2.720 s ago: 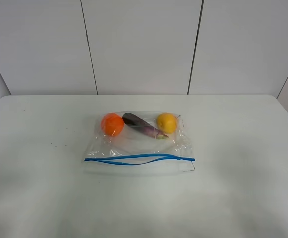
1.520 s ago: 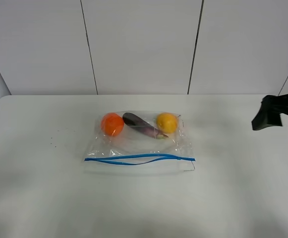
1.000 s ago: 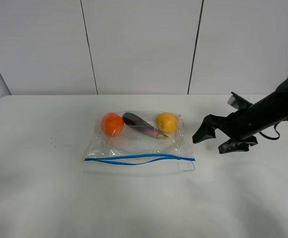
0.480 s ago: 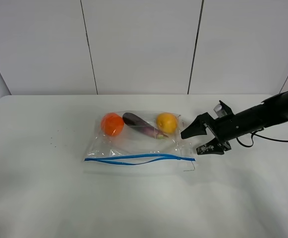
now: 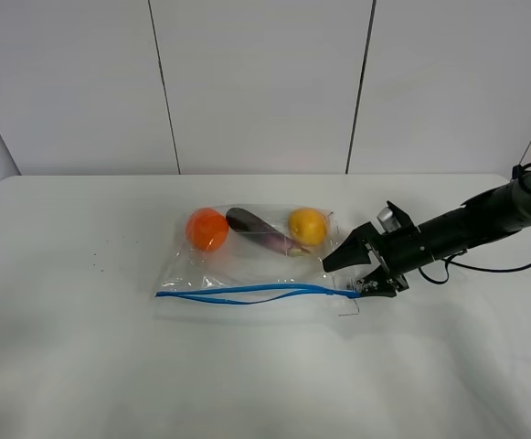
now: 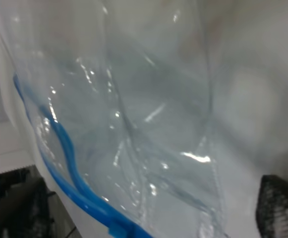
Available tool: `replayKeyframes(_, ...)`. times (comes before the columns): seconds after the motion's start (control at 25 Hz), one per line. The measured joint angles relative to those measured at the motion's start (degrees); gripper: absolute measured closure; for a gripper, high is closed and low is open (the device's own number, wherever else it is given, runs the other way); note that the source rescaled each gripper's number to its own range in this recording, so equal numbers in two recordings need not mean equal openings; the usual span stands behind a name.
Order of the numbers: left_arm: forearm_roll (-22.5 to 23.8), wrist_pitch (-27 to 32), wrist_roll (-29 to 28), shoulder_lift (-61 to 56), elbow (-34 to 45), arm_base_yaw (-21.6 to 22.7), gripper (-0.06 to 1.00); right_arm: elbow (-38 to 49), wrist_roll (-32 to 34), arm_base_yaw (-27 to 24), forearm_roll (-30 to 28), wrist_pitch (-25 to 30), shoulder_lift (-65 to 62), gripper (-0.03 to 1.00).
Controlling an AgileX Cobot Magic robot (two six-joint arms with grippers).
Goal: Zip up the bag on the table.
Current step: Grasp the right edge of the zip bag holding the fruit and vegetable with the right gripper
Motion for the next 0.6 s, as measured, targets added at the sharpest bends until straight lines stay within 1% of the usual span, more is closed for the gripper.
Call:
replayKeyframes(0.08,0.0,0.0,0.0,0.0,0.0,0.0,-0.06,0.0,-0.49,0.15,0.68,0.17,0.0,0.17)
replayKeyframes(0.28,0.0,0.0,0.0,0.0,0.0,0.0,-0.06,-0.06,-0.56,0.34,0.75,0.52,0.0,0.45)
replayKeyframes(0.4,0.0,0.0,0.0,0.0,0.0,0.0,-0.06,-0.06,0.02,0.34,0.26,0.76,0.0,0.57)
replayKeyframes(0.44,0.0,0.0,0.0,0.0,0.0,0.0,-0.06,-0.06,0.18,0.34,0.11,1.0,0.0,0.63)
replayKeyframes(0.48,0.0,0.0,0.0,0.0,0.0,0.0,-0.06,-0.06,0.3,0.38,0.12,1.32,0.0,0.7)
replayKeyframes(0.56,0.0,0.0,0.0,0.0,0.0,0.0,-0.06,-0.06,0.41,0.38,0.38,2.39,0.0,0.91)
replayKeyframes(0.6,0.0,0.0,0.0,0.0,0.0,0.0,-0.06,-0.06,0.48,0.38,0.8,3.12,0.0,0.97)
